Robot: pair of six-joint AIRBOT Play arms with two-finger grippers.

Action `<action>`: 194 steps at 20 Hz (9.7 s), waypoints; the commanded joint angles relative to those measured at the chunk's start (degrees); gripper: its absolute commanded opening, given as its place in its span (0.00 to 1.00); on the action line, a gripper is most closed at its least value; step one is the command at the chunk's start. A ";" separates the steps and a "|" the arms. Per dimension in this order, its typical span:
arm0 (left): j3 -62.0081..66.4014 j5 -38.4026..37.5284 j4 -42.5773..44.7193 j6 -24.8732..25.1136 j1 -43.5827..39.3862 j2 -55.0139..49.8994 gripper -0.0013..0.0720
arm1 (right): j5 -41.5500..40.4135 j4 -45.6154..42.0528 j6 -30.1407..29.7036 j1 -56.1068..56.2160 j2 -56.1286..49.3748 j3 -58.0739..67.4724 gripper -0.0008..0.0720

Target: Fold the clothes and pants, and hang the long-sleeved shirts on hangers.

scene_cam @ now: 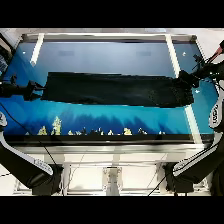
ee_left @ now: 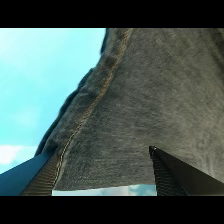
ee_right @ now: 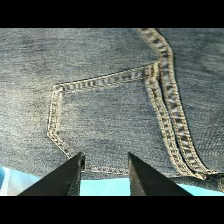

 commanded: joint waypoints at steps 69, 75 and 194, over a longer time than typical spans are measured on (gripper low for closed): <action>19.65 2.80 22.21 -11.26 -44.76 11.89 0.06 | 3.19 2.56 -2.73 3.98 0.04 0.07 0.43; 19.67 3.91 14.73 -8.98 -55.69 2.91 0.06 | 0.17 2.49 -2.73 8.44 0.04 0.07 0.43; 18.18 -28.85 4.44 -31.89 -29.86 16.57 0.06 | -18.93 20.02 -6.91 57.09 -4.59 0.13 0.04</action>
